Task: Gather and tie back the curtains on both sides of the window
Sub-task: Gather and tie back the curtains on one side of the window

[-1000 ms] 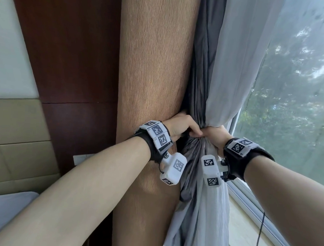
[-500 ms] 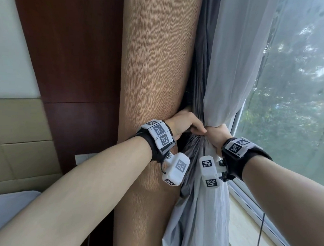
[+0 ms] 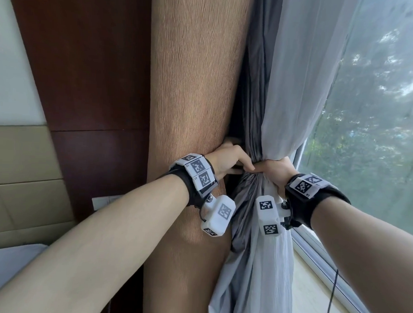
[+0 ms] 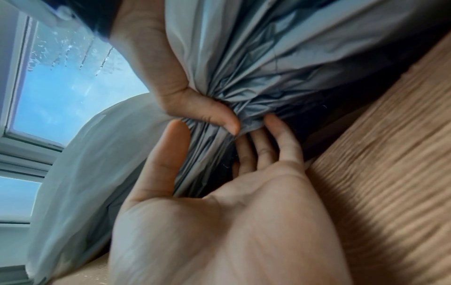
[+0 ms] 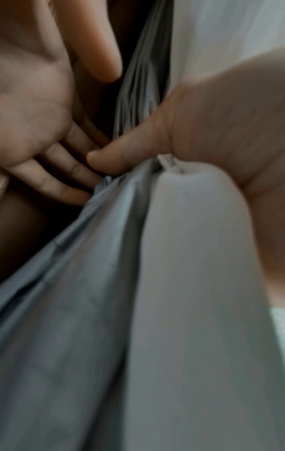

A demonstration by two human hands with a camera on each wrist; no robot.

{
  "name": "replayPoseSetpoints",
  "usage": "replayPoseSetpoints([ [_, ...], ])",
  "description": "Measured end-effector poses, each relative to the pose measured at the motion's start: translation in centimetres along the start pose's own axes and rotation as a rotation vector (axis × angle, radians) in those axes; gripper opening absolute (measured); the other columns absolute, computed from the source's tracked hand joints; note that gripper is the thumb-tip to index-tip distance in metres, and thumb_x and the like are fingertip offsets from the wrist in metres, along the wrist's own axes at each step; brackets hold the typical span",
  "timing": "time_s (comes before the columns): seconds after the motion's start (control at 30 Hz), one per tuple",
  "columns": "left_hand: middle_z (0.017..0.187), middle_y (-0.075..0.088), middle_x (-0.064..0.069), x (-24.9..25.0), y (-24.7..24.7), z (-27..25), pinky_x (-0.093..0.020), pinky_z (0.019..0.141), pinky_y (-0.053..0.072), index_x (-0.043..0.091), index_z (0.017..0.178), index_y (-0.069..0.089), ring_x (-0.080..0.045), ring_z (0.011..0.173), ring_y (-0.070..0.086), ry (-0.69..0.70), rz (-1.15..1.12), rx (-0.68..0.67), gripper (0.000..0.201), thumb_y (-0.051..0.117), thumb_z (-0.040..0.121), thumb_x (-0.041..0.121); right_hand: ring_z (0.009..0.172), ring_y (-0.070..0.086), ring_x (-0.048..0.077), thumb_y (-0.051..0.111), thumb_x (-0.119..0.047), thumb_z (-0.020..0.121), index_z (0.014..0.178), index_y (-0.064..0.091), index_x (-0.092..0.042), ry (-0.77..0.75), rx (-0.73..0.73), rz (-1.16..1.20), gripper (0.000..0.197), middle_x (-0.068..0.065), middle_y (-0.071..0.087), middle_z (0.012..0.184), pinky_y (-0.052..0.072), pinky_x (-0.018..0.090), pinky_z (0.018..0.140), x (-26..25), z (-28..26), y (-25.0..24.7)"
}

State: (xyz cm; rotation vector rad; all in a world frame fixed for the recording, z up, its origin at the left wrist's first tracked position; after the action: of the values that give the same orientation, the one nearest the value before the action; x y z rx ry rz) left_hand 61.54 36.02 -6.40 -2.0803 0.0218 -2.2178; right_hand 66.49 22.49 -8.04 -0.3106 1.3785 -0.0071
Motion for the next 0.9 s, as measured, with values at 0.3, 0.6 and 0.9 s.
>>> replayPoseSetpoints([
  [0.3,0.12,0.075,-0.012,0.1,0.0,0.1,-0.036,0.097,0.05,-0.001,0.119,0.071,-0.025,0.117,0.066,-0.003,0.069,0.013,0.073,0.073,0.047,0.009,0.095,0.074,0.026,0.083,0.001,0.075,0.112,0.075,-0.001,-0.008,-0.013,-0.028,0.038,0.014,0.078,0.108,0.064,0.038,0.085,0.0,0.2,0.2],
  [0.6,0.129,0.072,-0.011,-0.4,-0.2,-0.2,-0.027,0.084,0.044,0.001,0.128,0.068,-0.025,0.121,0.063,-0.054,0.065,-0.064,0.057,0.072,0.071,-0.003,0.089,0.073,0.021,0.074,0.011,0.081,0.115,0.073,0.001,-0.018,-0.025,-0.017,0.035,0.015,0.077,0.111,0.06,0.023,0.067,-0.4,-0.6,0.1],
  [0.9,0.125,0.073,-0.014,-0.2,-0.3,-0.5,-0.029,0.081,0.048,0.007,0.113,0.071,-0.02,0.103,0.067,-0.046,0.069,-0.05,0.047,0.072,0.067,-0.005,0.075,0.06,0.005,0.068,0.012,0.088,0.104,0.068,-0.01,-0.003,-0.08,-0.027,0.028,0.008,0.073,0.102,0.048,0.008,0.052,-1.1,-1.7,0.5],
])
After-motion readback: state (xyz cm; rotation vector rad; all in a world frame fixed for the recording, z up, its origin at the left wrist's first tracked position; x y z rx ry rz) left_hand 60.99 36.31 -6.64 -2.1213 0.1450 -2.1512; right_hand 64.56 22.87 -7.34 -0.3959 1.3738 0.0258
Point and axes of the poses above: each hand's wrist, its own z-axis towards the middle knuckle, its own y-axis out of the palm, x = y × z, the point moved 5 cm from there along z, towards the middle knuckle
